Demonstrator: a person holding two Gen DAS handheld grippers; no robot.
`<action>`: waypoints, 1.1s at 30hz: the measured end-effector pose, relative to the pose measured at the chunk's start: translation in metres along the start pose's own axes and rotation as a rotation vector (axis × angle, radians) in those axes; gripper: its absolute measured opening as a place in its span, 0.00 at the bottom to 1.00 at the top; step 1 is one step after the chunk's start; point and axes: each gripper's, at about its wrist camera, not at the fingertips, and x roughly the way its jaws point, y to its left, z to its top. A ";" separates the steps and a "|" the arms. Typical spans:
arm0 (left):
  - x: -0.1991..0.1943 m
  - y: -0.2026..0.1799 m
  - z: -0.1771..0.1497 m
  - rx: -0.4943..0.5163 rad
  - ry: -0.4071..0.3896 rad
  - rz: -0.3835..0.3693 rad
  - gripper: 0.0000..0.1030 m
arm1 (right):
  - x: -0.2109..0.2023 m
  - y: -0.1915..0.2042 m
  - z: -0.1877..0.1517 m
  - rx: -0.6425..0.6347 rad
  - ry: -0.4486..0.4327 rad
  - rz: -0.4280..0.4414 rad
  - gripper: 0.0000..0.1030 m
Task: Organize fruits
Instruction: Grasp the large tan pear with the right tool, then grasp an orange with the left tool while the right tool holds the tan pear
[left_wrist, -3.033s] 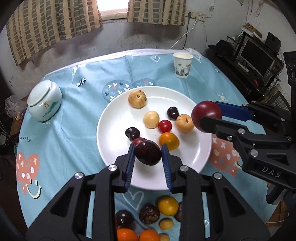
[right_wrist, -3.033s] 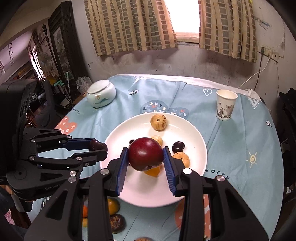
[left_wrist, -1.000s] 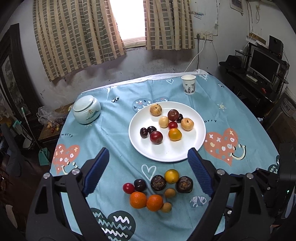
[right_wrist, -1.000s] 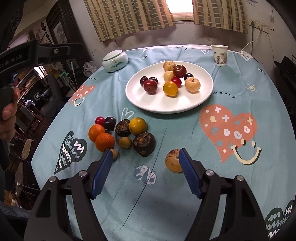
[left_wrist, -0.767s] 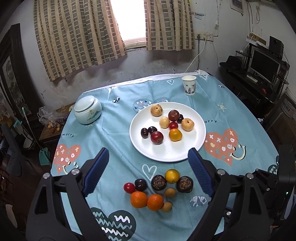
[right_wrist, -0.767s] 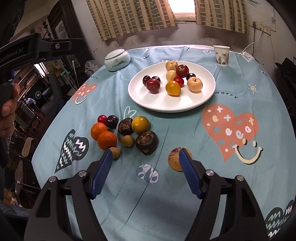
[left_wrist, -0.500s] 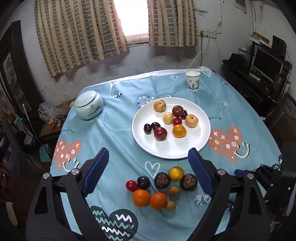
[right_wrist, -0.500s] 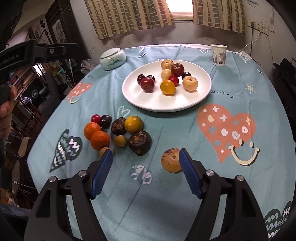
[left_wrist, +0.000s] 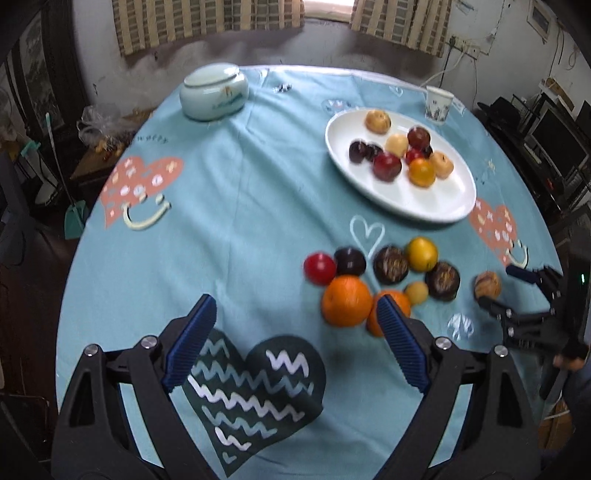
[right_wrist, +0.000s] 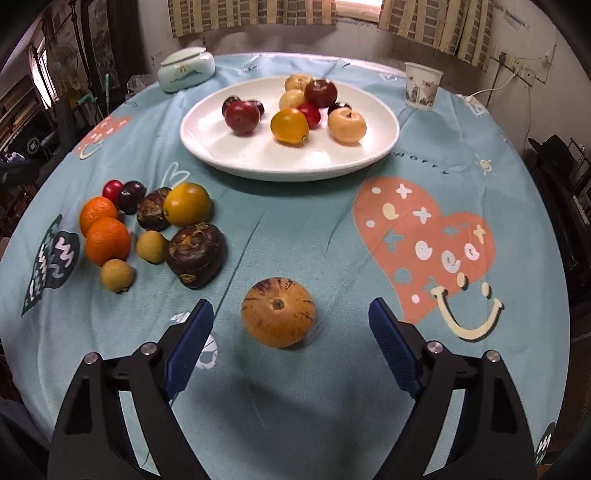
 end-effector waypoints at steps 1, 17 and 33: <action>0.003 -0.001 -0.004 0.002 0.010 -0.005 0.87 | 0.006 0.001 0.002 -0.009 0.018 0.005 0.69; 0.077 -0.017 0.024 -0.218 0.219 -0.084 0.85 | -0.004 0.008 0.002 -0.031 0.040 0.089 0.39; 0.050 -0.039 0.021 -0.104 0.175 0.030 0.43 | -0.032 0.015 0.009 -0.012 -0.031 0.121 0.39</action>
